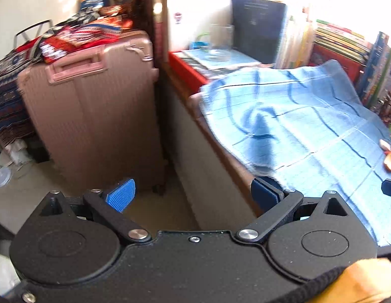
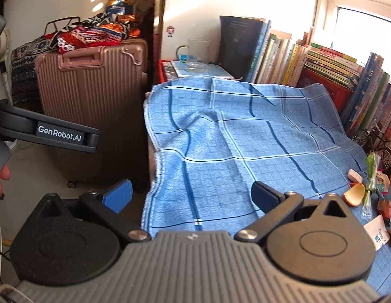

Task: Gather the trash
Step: 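Move both open tools back over the remaining wrappers on the cloth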

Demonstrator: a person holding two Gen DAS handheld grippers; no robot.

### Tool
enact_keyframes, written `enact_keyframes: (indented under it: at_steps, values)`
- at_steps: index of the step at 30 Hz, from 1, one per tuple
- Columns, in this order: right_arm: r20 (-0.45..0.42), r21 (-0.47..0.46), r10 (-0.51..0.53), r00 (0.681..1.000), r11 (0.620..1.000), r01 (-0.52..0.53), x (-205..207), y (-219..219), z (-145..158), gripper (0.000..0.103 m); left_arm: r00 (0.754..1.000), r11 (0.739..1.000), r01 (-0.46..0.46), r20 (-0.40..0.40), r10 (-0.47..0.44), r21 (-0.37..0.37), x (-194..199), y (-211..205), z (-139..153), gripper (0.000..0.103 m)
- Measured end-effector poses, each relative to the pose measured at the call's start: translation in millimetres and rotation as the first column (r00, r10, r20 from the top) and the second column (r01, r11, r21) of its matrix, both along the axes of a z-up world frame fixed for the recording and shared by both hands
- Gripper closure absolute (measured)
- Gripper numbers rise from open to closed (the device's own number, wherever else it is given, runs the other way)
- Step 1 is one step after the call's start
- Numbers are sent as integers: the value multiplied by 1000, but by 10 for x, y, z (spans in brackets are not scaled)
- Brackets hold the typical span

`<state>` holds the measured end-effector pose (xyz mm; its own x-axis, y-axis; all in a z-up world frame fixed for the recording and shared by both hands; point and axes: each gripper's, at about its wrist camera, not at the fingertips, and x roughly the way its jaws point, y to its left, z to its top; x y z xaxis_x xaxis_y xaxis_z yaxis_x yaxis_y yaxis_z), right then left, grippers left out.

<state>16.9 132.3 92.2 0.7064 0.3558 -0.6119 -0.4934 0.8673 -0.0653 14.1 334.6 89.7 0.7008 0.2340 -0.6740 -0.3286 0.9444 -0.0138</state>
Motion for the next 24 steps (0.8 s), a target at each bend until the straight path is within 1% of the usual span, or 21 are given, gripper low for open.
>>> enact_keyframes:
  at_steps: [5, 10, 14, 21, 24]
  values:
    - [-7, -6, -117, 993, 993, 117, 201, -261, -19, 0, 997, 997, 77, 9, -77, -15, 248, -229, 4, 5]
    - [-25, 2, -232, 972, 973, 232, 363, -520, -41, 0, 987, 987, 163, 14, -163, 1, 484, -477, 24, 5]
    - [-24, 3, -284, 958, 959, 285, 426, -676, -48, 0, 976, 976, 217, 19, -217, 0, 669, -660, 46, 5]
    - [-19, -5, -367, 930, 930, 367, 513, -906, -45, 0, 946, 947, 322, 28, -322, 3, 953, -1007, 96, 5]
    - [-19, -12, -408, 913, 913, 408, 561, -1029, -54, 0, 930, 930, 366, 26, -366, -15, 1088, -1168, 96, 5]
